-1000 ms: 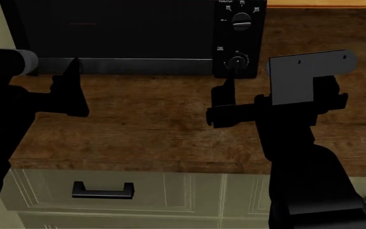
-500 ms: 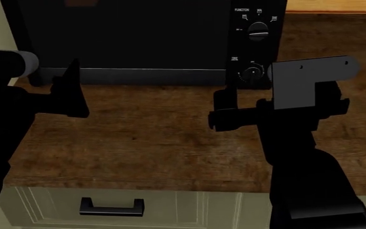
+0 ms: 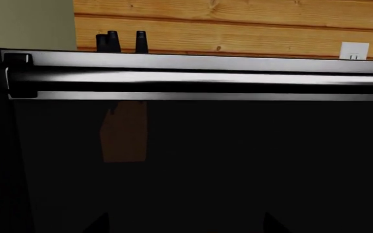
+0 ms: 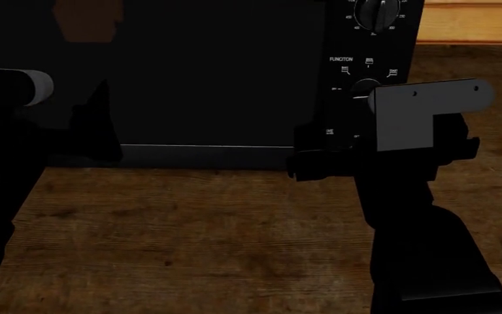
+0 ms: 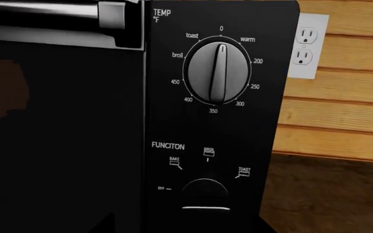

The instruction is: Turn on the toaster oven by setting the timer.

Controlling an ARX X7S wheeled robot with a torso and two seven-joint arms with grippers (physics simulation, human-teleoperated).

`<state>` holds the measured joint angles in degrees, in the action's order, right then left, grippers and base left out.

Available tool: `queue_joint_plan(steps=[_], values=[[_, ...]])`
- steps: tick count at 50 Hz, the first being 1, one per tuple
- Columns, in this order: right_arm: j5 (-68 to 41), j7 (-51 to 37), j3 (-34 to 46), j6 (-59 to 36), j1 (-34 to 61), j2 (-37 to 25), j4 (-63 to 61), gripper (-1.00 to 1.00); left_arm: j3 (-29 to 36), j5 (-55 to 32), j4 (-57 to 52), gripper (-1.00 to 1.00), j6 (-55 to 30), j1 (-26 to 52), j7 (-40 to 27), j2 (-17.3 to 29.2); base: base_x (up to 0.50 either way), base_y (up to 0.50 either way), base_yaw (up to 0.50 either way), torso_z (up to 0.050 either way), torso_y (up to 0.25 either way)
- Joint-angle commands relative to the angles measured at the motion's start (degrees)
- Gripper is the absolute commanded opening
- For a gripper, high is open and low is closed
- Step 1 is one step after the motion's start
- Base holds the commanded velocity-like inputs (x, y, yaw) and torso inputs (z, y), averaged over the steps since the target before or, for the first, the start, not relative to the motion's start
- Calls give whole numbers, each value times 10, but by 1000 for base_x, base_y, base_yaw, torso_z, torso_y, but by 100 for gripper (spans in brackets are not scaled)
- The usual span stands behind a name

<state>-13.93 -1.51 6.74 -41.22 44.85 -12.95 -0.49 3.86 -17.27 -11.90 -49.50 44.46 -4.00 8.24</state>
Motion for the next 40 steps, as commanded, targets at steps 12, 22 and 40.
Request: queue_joint_plan(steps=[12,22,40], values=[[-1,-16,6,-27,-8,-4,1,100,0,-13,-8,100,-5,-1,-8,5,0,0,0,0,0],[-5,-22,2,-40,-9,0,35,100,2,-18,-9,100,-5,-2,-10,9,0,0,0,0,0],[-4,-16,-1,14,-15,2,116,100,3,-27,-13,100,-5,-7,-15,13,0,0,0,0,0]])
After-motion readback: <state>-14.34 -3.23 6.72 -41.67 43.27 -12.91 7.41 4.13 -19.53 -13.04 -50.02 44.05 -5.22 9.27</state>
